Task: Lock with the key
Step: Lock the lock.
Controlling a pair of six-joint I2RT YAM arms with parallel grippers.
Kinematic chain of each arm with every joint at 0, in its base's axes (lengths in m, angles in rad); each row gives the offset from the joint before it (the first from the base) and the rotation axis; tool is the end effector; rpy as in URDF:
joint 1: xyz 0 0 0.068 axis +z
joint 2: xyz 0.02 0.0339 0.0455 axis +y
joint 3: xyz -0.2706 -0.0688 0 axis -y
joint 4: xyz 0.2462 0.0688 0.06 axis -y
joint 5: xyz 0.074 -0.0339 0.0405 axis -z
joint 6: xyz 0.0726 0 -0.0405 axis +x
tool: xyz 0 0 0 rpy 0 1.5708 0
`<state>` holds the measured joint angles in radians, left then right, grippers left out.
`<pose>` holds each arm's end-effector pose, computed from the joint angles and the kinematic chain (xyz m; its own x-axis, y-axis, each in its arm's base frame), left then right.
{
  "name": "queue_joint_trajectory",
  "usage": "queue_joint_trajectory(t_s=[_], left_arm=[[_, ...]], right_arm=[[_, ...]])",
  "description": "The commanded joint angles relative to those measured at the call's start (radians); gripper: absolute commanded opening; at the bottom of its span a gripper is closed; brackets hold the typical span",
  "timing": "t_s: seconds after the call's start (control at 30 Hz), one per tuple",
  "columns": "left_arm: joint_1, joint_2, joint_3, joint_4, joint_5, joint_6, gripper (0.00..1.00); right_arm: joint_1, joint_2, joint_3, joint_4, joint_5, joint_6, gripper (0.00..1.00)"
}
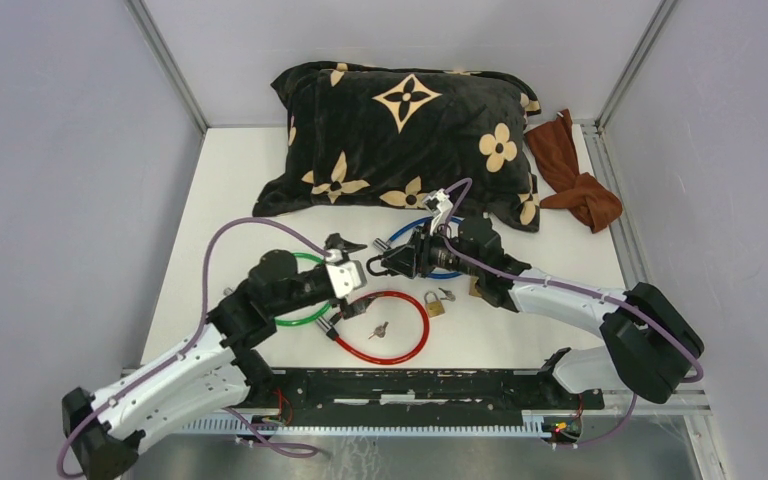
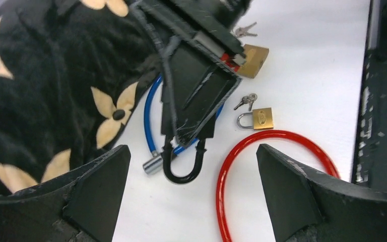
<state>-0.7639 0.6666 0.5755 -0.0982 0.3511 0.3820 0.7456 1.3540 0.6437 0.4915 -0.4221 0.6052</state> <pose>0.1254 -0.1547 0.2914 0.2070 0.2865 -0.9355 0.8797 0.3639 0.3061 0.2182 0.2420 0.2323 -0.6504 0.1058 -0.7522 -0.6598 0.4118 0.6285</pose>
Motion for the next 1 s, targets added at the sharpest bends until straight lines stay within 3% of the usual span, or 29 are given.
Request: queue_joint_trajectory(t_s=[0.0, 0.6, 0.7, 0.87, 0.97], left_arm=[[-0.133, 0.081, -0.012, 0.179, -0.220, 0.315, 1.00], [-0.142, 0.216, 0.005, 0.200, -0.072, 0.236, 0.99], [-0.141, 0.225, -0.001, 0.208, -0.070, 0.225, 0.93], [-0.141, 0.242, 0.004, 0.254, -0.080, 0.209, 0.73], [-0.141, 0.250, -0.005, 0.251, -0.089, 0.212, 0.72]], right_arm=[[0.004, -0.016, -0.009, 0.238, 0.034, 0.161, 0.00], [0.046, -0.101, -0.056, 0.279, 0.013, 0.194, 0.00], [0.055, -0.100, -0.055, 0.283, 0.014, 0.192, 0.00], [0.066, -0.096, -0.054, 0.304, 0.012, 0.197, 0.00], [0.070, -0.098, -0.050, 0.303, 0.008, 0.196, 0.00]])
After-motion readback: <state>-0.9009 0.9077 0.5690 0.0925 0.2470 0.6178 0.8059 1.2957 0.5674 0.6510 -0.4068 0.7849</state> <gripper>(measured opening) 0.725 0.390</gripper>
